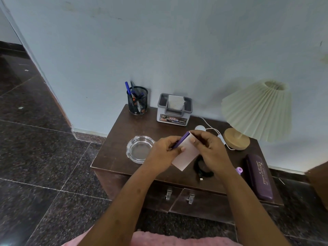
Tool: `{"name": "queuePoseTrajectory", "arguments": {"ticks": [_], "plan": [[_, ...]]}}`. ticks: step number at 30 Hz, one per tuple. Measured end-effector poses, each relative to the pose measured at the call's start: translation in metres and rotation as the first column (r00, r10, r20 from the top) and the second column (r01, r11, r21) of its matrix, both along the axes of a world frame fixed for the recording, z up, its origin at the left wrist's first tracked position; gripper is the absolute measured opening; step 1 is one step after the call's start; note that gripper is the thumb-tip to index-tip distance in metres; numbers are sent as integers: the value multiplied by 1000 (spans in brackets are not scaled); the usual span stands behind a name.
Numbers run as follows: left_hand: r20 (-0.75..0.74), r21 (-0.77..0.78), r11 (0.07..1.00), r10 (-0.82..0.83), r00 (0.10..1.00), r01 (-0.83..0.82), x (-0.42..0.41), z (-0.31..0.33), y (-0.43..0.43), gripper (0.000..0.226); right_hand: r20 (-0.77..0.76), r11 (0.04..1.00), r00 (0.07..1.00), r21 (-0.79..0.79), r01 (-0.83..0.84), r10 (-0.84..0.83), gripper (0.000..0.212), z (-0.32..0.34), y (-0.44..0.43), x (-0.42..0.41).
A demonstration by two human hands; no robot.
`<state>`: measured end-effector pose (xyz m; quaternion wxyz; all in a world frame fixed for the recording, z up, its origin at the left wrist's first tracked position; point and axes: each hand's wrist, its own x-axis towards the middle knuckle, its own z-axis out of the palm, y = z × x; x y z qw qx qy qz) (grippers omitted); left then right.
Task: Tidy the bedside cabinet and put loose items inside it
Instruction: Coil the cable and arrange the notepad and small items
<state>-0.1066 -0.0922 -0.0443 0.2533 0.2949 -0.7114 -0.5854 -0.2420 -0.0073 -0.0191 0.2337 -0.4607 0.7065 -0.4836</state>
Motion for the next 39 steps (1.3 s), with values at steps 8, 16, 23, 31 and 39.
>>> {"name": "queuePoseTrajectory", "arguments": {"ticks": [8, 16, 23, 31, 39], "plan": [[-218, 325, 943, 151, 964, -74, 2, 10, 5, 46, 652, 966, 733, 1, 258, -196, 16, 3, -4, -6], [-260, 584, 807, 284, 923, -84, 1, 12, 0, 21, 698, 999, 716, -39, 7, 22, 39, 5, 0, -6], [-283, 650, 756, 334, 899, -77, 1, 12, 0, 16, 624, 998, 779, -52, -39, 62, 48, 6, 2, -7], [-274, 639, 759, 375, 886, -124, 2, 16, -1, 12, 569, 999, 822, -50, 13, 18, 44, 4, -3, -2], [-260, 631, 760, 398, 880, -157, 2, 16, 0, 13, 588, 998, 808, -63, -10, 45, 42, -1, -3, -3]]}}
